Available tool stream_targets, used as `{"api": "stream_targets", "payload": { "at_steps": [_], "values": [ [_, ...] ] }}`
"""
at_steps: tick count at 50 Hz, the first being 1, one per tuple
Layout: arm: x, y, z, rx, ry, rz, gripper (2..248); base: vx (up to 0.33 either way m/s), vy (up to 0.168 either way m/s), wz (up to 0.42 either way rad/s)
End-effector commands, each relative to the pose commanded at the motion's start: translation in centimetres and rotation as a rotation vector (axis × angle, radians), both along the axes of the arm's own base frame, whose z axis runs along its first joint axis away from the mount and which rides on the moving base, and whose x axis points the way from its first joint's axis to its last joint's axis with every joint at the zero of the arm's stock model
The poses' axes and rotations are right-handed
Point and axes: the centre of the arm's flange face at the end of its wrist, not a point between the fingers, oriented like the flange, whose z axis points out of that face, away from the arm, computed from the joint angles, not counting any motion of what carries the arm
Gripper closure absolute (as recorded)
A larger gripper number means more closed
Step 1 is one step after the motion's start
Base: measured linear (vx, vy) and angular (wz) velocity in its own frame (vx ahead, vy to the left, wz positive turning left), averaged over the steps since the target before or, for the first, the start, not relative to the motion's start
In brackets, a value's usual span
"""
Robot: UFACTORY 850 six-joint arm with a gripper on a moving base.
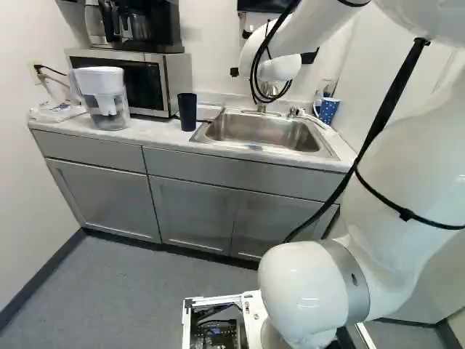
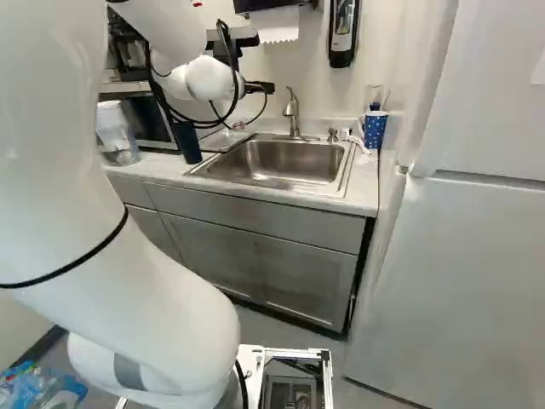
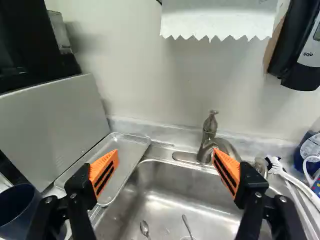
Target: Rinse the cup and place it in the tray
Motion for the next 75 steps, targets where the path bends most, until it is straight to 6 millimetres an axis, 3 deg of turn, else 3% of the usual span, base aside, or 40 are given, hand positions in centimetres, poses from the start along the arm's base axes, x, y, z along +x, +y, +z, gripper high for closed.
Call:
{"api": "stream_targets", "payload": {
  "at_steps": [45,75],
  "values": [
    [0.00,0.00,0.00,0.000,0.000,0.000,3,-0.001,0.000,0.011],
    [0.00,0.00,0.00,0.000,0.000,0.000,3,0.040,0.007,0.229]
  ]
}}
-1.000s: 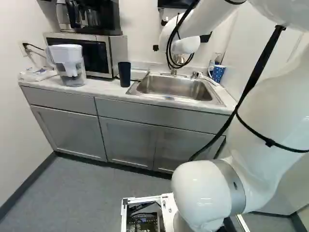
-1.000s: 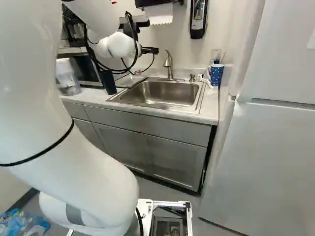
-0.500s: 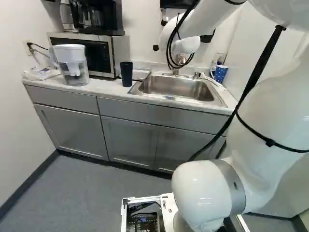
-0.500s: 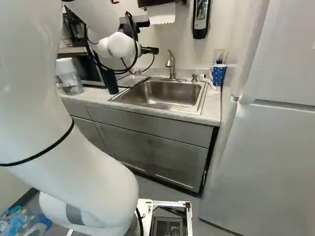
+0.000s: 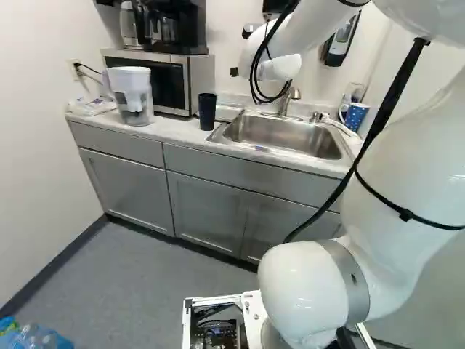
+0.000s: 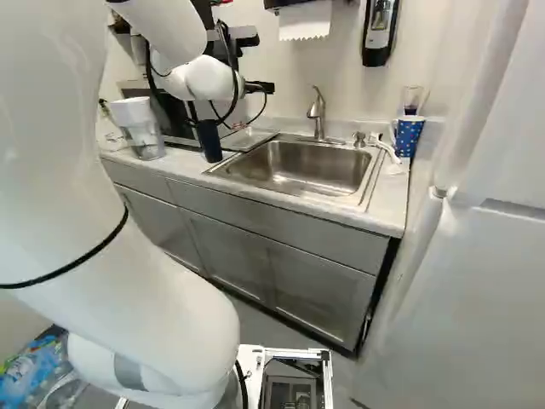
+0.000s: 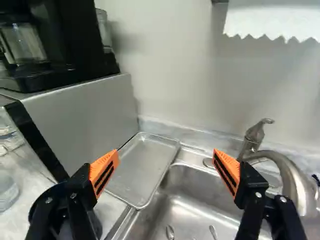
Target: Rinse the cup and place it in the tray
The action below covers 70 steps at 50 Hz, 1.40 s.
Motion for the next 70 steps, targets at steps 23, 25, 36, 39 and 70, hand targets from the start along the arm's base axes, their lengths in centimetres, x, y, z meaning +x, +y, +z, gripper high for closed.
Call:
{"api": "stream_targets", "payload": {
  "at_steps": [23,25,36,39,70],
  "values": [
    [0.00,0.00,0.00,0.000,0.000,0.000,3,0.057,-0.065,0.215],
    [0.00,0.00,0.00,0.000,0.000,0.000,3,0.036,-0.097,0.029],
    [0.00,0.00,0.00,0.000,0.000,0.000,3,0.030,-0.059,0.005],
    [0.00,0.00,0.00,0.000,0.000,0.000,3,0.000,0.000,0.000],
    [0.05,-0.07,0.00,0.000,0.000,-0.001,3,0.000,0.000,0.000]
  ]
}}
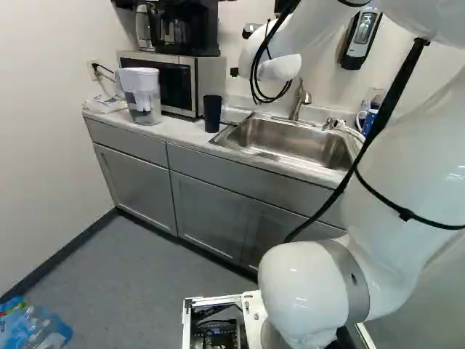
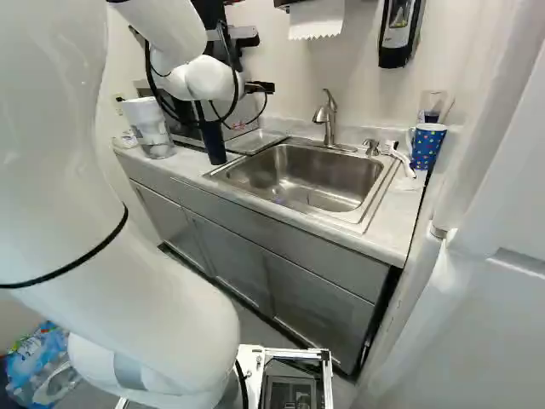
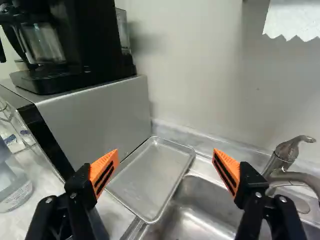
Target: Rinse the cup and place it in the tray
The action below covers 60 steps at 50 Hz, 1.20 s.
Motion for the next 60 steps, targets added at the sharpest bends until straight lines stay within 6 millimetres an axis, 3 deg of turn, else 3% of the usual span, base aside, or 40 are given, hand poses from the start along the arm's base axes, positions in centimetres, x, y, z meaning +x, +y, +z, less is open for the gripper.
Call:
{"api": "stream_targets", "payload": {
  "at_steps": [60],
  "values": [
    [2.7,-5.3,0.0,0.000,0.000,-0.097,3,0.000,0.000,0.000]
  ]
}}
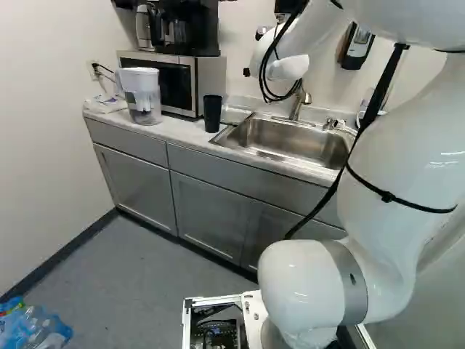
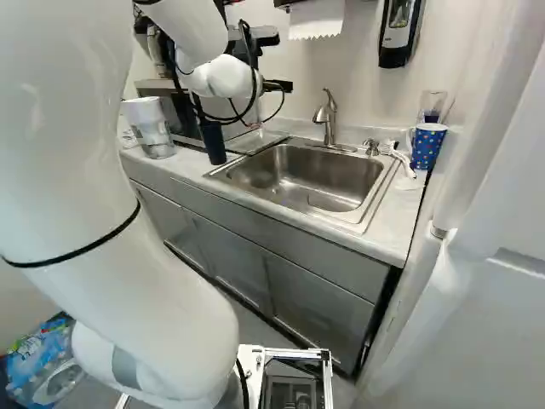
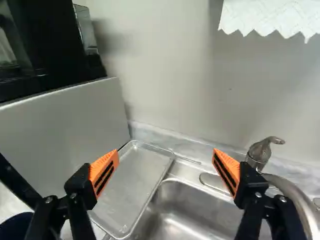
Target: Rinse the cup and place it in the tray
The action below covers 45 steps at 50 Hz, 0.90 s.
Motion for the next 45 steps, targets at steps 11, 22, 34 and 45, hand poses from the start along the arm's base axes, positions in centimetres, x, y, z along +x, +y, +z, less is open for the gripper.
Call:
{"api": "stream_targets", "payload": {
  "at_steps": [11,22,34,45],
  "values": [
    [0.7,-1.2,0.0,0.000,0.000,-0.020,3,0.000,0.000,0.000],
    [1.5,-2.2,0.0,0.000,-0.001,-0.037,3,0.000,0.000,0.000],
    [2.3,-3.3,-0.1,0.000,-0.002,-0.053,3,0.000,0.000,0.000],
    [2.9,-4.3,-0.1,0.000,-0.003,-0.069,3,0.000,0.000,0.000]
  ]
}}
